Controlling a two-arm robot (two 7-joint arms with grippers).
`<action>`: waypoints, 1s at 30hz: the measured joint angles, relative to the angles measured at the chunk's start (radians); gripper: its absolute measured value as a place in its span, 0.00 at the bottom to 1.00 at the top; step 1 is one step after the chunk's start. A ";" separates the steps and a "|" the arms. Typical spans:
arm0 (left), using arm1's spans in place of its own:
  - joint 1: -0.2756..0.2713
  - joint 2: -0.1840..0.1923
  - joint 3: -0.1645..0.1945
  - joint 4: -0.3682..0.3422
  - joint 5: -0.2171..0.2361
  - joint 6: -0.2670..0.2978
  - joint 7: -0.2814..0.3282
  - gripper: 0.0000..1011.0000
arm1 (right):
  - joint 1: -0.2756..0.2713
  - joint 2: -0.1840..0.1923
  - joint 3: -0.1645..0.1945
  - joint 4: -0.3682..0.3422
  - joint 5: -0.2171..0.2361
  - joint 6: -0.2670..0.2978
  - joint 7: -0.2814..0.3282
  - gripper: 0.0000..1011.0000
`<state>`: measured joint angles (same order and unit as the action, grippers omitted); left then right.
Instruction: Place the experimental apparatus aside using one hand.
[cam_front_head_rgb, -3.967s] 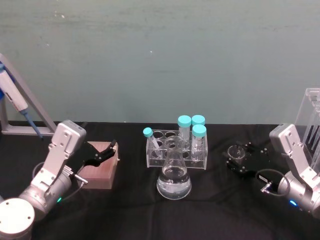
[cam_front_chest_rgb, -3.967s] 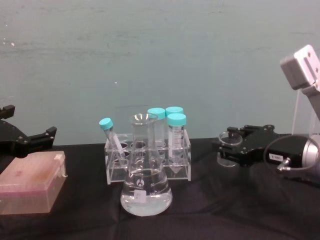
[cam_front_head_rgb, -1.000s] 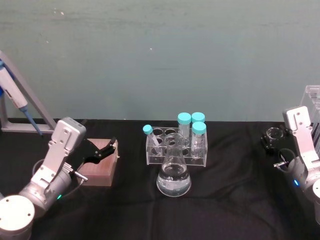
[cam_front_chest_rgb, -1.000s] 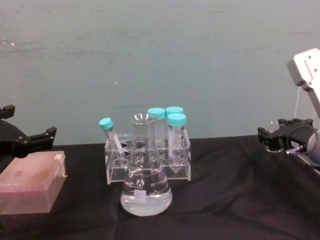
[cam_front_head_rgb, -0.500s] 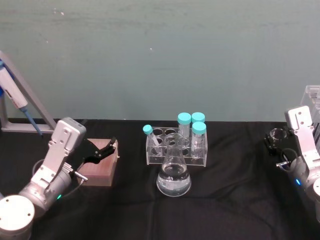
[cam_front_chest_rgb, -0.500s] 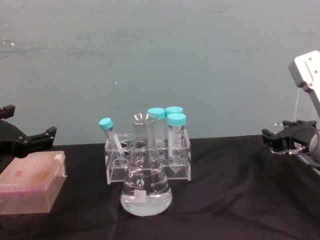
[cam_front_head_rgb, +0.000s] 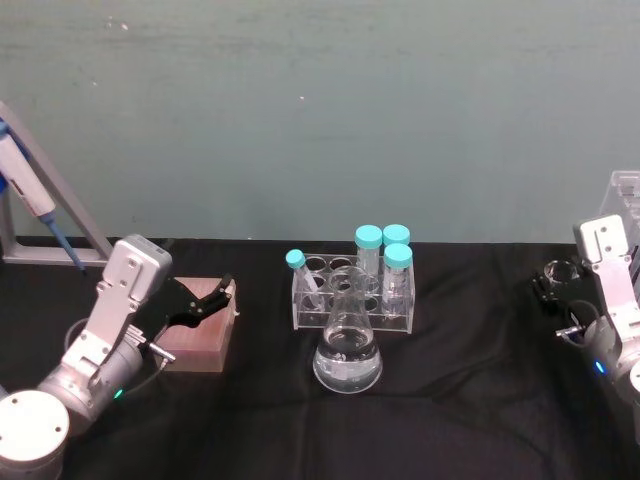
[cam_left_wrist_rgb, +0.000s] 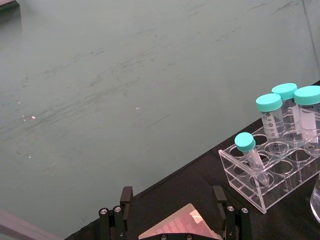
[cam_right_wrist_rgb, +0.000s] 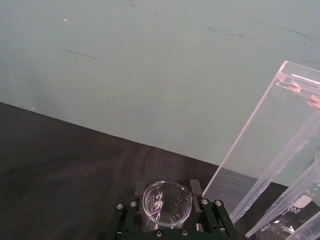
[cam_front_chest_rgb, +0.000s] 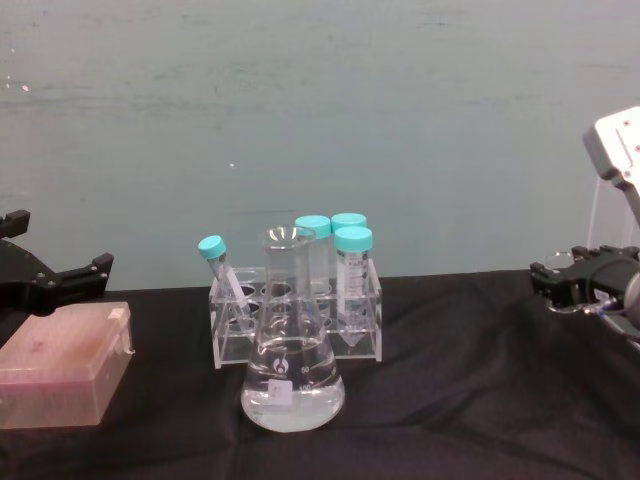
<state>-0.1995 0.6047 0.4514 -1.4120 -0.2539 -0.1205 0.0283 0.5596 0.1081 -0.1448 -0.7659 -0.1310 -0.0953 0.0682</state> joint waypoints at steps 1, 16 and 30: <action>0.000 0.000 0.000 0.000 0.000 0.000 0.000 0.99 | 0.000 0.000 0.000 0.001 0.000 0.000 0.001 0.53; 0.000 0.000 0.000 0.000 0.000 0.000 0.000 0.99 | 0.006 0.001 0.008 0.017 0.003 -0.011 0.025 0.53; 0.000 0.000 0.000 0.000 0.000 0.000 0.000 0.99 | 0.016 -0.002 0.010 0.035 0.007 -0.002 0.027 0.53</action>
<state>-0.1996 0.6047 0.4514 -1.4120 -0.2539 -0.1205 0.0283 0.5753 0.1066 -0.1348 -0.7307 -0.1240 -0.0975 0.0957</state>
